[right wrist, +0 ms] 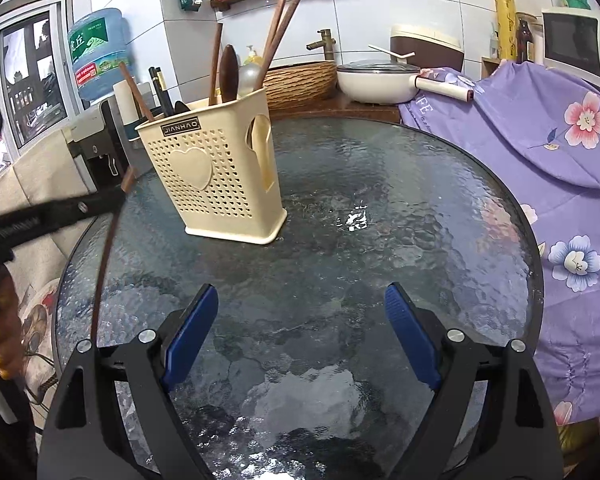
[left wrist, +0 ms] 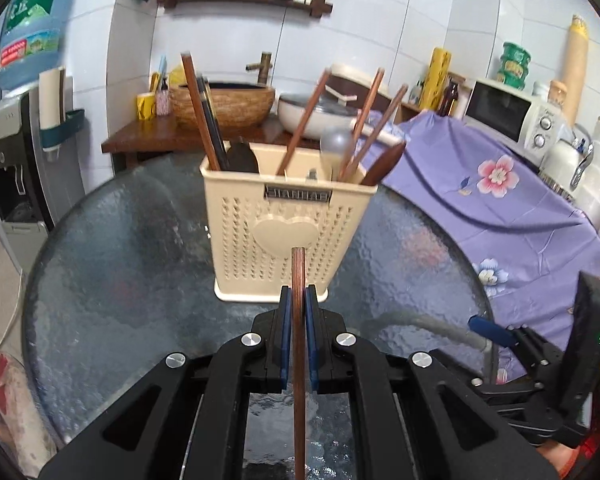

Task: Organize utensils
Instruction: 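Lift the wooden chopstick with the left tool and lower it into the holder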

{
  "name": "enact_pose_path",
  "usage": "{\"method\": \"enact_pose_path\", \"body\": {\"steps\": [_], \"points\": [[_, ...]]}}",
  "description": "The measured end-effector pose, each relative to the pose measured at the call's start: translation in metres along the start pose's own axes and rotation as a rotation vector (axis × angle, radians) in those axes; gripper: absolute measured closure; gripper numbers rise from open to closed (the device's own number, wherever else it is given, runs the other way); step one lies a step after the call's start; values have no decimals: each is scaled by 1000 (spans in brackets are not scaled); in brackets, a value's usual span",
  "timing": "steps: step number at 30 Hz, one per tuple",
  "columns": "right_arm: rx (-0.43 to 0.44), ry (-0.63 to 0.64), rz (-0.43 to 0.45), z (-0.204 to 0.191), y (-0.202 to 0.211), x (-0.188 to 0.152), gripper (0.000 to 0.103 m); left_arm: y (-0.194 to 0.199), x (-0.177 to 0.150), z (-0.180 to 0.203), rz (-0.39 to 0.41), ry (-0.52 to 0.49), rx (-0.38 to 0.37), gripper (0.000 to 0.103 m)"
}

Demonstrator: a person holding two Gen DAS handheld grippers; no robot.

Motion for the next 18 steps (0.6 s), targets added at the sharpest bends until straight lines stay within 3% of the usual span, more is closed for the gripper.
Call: {"method": "enact_pose_path", "body": {"steps": [9,18], "points": [[7,12,12,-10,8,4,19,50,23,5,115,-30,-29,96],[13,33,12,-18,10,5,19,70,61,9,184,-68,-38,96]]}}
Point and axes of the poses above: each gripper's, at about its wrist camera, not at the fingertips, and y roughly against the way its jaws point, z to its right, x to its top, the point moved 1 cm from there along -y, roughly the way its jaws point, and after that the axes turned 9 degrees about -x, right-handed, at the moved point
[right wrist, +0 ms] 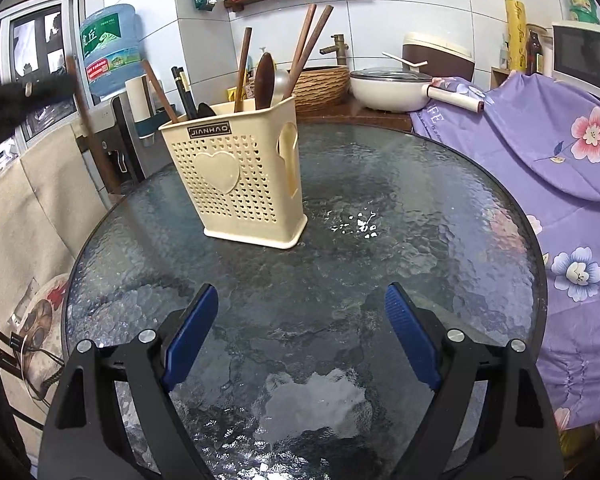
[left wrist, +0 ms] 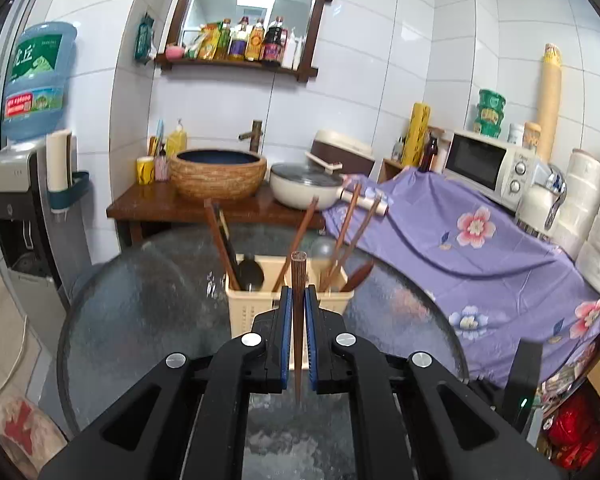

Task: Organize utensils
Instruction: 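Lift the wooden chopstick with the left tool and lower it into the holder, then open the left tool to release the chopstick in the holder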

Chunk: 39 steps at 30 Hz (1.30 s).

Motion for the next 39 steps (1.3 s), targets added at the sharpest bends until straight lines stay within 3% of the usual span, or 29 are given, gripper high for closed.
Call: {"method": "enact_pose_path", "body": {"steps": [14,30,34,36,39], "points": [[-1,10,-7,3,-3,5,19,5,96,3,86,-48,-3,97],[19,36,-11,-4,-13,15,19,-27,146,-11,116,-37,52,102],[20,47,25,-8,-11,31,18,-33,139,-16,98,-42,51,102],[26,47,21,-11,-15,32,17,-38,116,-23,89,-29,56,101],[59,42,-27,-19,-30,23,17,-52,56,-51,91,22,176,74]]}}
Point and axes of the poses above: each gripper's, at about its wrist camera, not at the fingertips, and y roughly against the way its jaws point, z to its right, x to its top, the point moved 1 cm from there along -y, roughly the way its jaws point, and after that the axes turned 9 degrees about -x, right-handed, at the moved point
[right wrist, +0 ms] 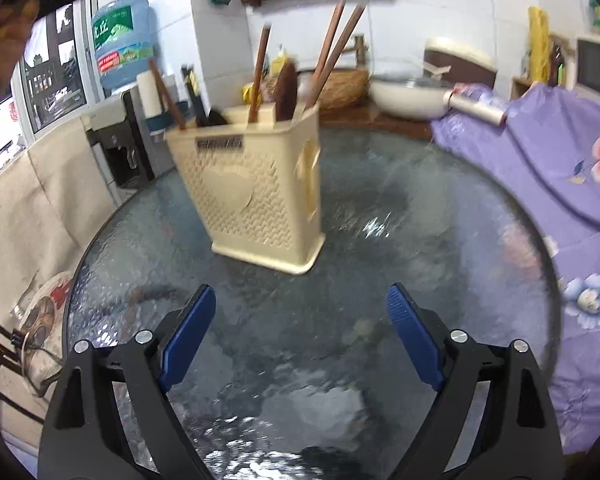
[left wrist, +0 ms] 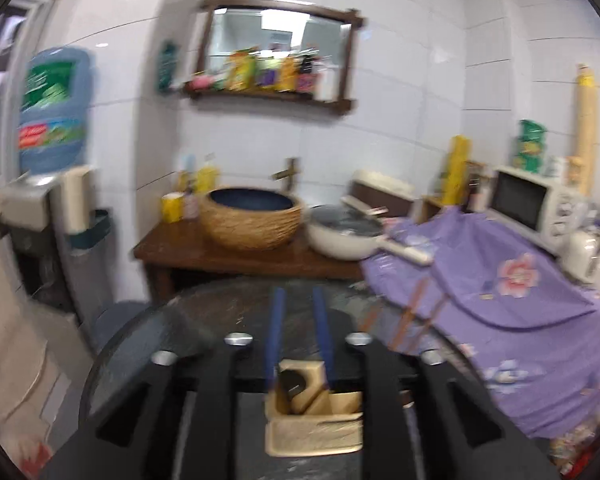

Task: Organize utensils
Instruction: 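Open the left tool to release the chopstick in the holder, then move both open tools away from the holder down to the table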

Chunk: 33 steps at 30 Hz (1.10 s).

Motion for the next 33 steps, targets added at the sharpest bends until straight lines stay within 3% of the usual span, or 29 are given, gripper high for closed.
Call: {"method": "enact_pose_path", "body": {"steps": [2,4,6,7,9,11,15,20,21,23,25,26,28,31,33], "points": [[28,14,-33,-11,-11,-11,17,-27,-45,-30,-68,103,36,74],[50,58,-75,-30,-22,-22,17,-50,-82,-67,-127,289,0,74],[83,98,-103,-48,-25,-31,17,-58,-103,-86,-68,358,39,74],[104,121,-107,-58,-24,-35,17,-65,-111,-94,-75,394,51,76],[114,165,-89,-72,-21,-40,17,-72,-113,-103,-73,447,12,76],[83,204,-69,-79,-18,-44,17,-77,-107,-102,-40,417,5,76],[65,247,-62,-81,-22,-51,17,-85,-104,-94,-68,404,-50,77],[78,181,-82,-75,-31,-50,17,-88,-113,-84,-97,367,-66,74],[73,185,-85,-73,-32,-49,17,-86,-115,-83,-100,356,-56,72],[38,215,-100,-74,-38,-51,17,-80,-120,-85,-108,348,5,54],[14,228,-109,-72,-43,-52,15,-64,-123,-87,-94,362,65,29],[6,232,-109,-70,-45,-53,11,-58,-125,-85,-94,354,71,23],[-32,227,-134,-60,-53,-51,6,-47,-135,-72,-177,273,149,6],[-103,234,-200,-51,-69,-42,6,-43,-156,-58,-291,205,217,6],[-80,202,-234,-42,-80,-35,6,-47,-174,-52,-381,189,229,6]]}}
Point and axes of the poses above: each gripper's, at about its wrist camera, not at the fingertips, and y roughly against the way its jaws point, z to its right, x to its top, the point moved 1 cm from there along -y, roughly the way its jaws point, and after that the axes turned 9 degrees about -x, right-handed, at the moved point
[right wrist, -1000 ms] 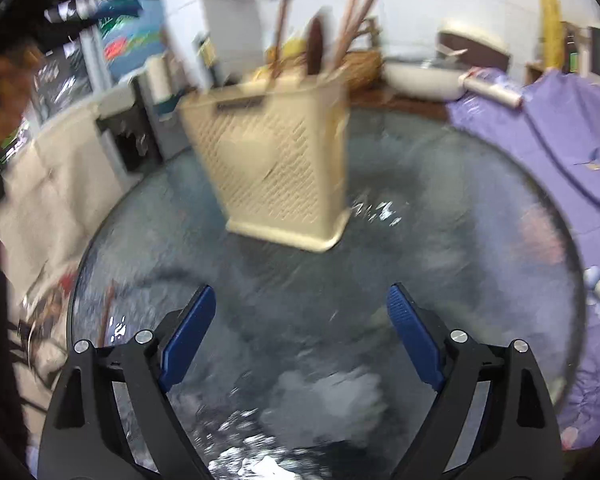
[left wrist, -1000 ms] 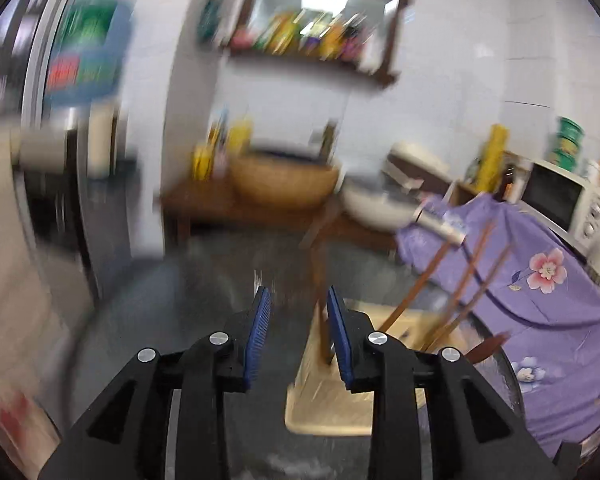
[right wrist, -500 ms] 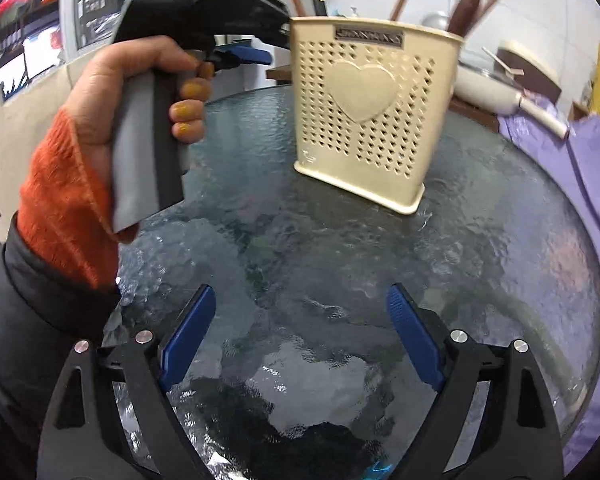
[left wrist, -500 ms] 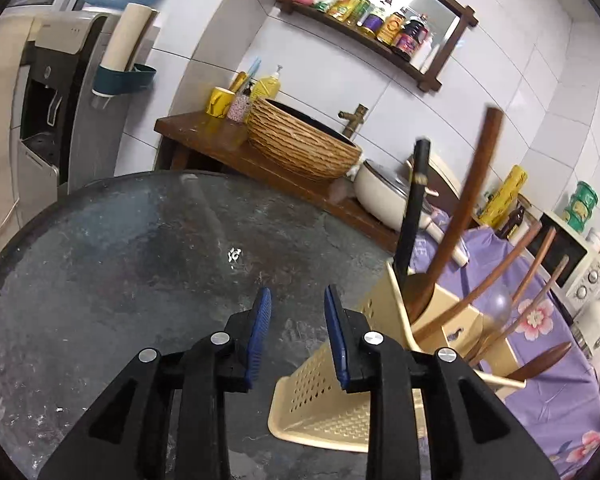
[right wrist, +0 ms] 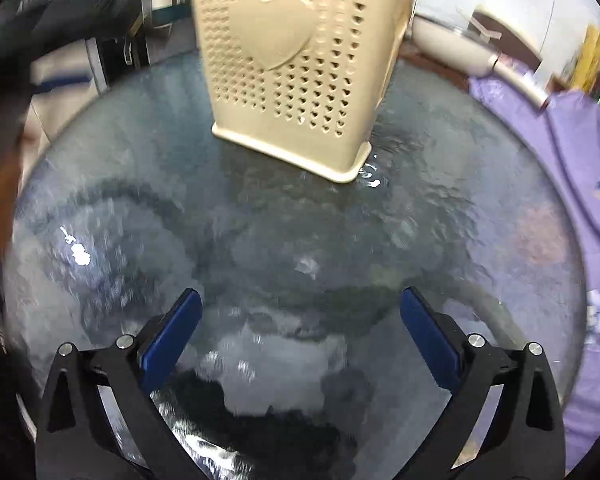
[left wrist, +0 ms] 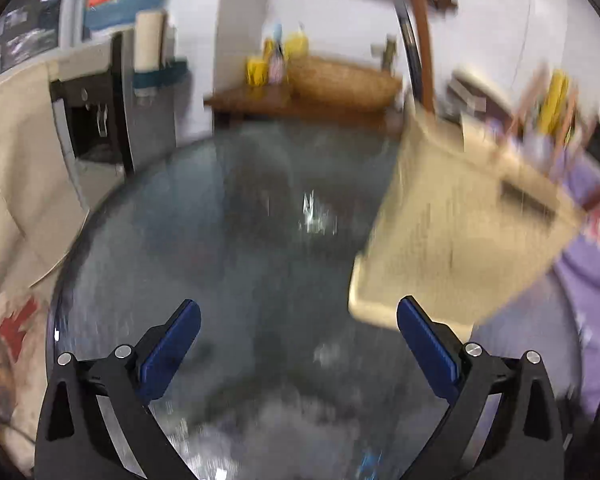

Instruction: Organize utensils

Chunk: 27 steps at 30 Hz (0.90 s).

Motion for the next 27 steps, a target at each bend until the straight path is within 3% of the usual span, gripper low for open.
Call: {"method": "enact_pose_path", "body": {"steps": [2,7,8,27], "points": [[-2,-58,-32,11,-11,6,6,-12,-16,6,-76,-29,37,6],[7,-57,-14,12,-19,14,5,-29,-42,10,-134,-34,86,6],[9,-57,-13,13,-19,15,5,-28,-44,12,-134,-43,114,6],[-2,-72,-15,13,-26,21,5,-31,-44,19,-142,-33,108,5]]}}
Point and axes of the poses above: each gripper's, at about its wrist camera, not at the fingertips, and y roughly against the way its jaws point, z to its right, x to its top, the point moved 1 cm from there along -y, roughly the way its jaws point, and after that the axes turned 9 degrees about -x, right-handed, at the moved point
